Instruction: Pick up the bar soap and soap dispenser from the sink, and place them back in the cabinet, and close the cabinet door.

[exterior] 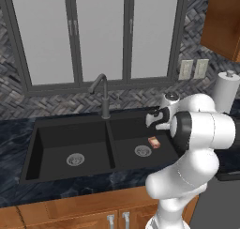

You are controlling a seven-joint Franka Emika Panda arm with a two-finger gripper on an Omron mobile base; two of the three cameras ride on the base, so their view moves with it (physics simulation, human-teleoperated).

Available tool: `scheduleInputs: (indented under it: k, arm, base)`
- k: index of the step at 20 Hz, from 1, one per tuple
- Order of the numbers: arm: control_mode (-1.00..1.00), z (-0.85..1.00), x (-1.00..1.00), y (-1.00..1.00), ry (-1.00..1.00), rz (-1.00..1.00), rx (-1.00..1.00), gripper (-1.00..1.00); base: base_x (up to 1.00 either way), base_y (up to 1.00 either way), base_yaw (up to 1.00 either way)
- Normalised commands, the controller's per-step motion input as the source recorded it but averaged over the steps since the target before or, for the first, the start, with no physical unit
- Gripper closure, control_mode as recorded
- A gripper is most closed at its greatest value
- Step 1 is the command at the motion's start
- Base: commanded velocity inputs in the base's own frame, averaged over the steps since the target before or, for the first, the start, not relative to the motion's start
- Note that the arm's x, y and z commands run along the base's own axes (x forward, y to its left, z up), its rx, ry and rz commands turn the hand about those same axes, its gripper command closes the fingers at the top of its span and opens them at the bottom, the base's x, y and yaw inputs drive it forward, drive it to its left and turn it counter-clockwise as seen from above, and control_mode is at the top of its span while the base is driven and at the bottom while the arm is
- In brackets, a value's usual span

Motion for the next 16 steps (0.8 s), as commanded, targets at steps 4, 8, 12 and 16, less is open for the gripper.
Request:
scheduleInputs:
  k: [4, 8, 12, 16]
  arm:
    - [-1.00, -0.39, 0.23, 0.00, 0.00, 0.00, 0.00, -1.00]
    - [-1.00, -0.42, 0.25, 0.00, 0.00, 0.00, 0.00, -1.00]
    - [-1.00, -0.41, 0.25, 0.00, 0.00, 0.00, 0.00, -1.00]
    - [-1.00, -0.37, 0.25, -0.04, 0.00, 0.00, 0.00, -1.00]
  base:
    - [0.00, 0.00, 0.00]
    - [0.00, 0.00, 0.00]
    - [0.00, 0.00, 0.00]
    - [0.00, 0.00, 0.00]
